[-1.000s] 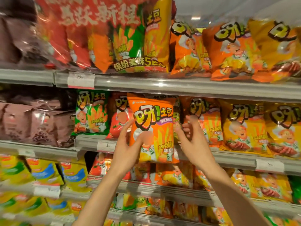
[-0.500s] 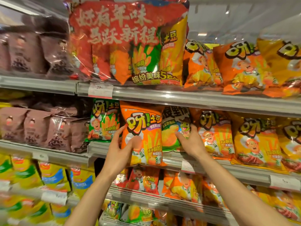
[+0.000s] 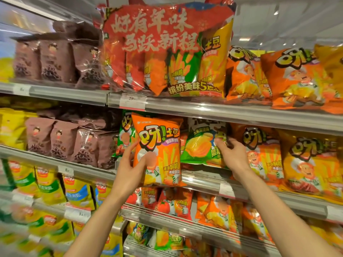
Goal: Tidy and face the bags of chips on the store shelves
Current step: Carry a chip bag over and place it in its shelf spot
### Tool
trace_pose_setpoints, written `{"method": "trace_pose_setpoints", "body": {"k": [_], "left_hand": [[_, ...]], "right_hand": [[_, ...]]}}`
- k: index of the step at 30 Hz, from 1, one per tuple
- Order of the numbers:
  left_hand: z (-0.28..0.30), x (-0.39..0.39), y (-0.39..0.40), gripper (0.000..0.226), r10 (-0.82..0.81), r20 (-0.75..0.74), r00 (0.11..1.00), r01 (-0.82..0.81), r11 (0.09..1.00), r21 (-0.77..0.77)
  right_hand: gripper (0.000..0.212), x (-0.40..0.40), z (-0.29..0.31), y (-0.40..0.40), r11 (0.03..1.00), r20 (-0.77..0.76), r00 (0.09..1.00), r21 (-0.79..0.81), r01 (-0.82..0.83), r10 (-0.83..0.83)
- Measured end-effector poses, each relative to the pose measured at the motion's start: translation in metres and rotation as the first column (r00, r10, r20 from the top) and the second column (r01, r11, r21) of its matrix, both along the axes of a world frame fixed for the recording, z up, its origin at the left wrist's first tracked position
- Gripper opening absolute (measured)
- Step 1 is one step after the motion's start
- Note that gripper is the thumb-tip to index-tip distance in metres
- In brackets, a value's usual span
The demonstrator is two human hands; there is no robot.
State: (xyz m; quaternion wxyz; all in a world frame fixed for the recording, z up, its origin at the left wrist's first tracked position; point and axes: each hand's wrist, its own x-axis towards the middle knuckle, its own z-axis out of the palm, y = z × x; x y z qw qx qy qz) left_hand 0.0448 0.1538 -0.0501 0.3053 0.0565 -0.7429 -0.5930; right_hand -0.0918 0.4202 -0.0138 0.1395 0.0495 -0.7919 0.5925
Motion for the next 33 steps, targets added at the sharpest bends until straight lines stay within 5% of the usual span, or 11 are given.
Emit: {"method": "trace_pose_setpoints", "body": {"k": [8,14,21,33], "left_hand": [[-0.003,-0.012,0.012,0.050,-0.048,0.034,0.998,0.050,0.998,-0.048],[0.003,-0.046,0.064,0.049,-0.144,0.000,0.990,0.144,0.988,-0.053],[0.013,-0.100,0.120,0.062,-0.145,0.018,0.989,0.146,0.977,-0.154],[0.003,-0.129,0.146,0.057,-0.013,-0.044,0.999,-0.002,0.945,-0.326]], "right_hand": [[0.056,0.049,-0.005,0.038,0.991,-0.120,0.992,0.124,0.051,-0.036],[0.054,0.078,-0.014,0.106,0.947,-0.188,0.959,0.204,0.249,-0.211],[0.054,0.092,-0.021,0.155,0.910,-0.205,0.907,0.125,0.396,-0.367],[0.058,0.092,-0.025,0.164,0.920,-0.182,0.915,0.096,0.381,-0.360]]}}
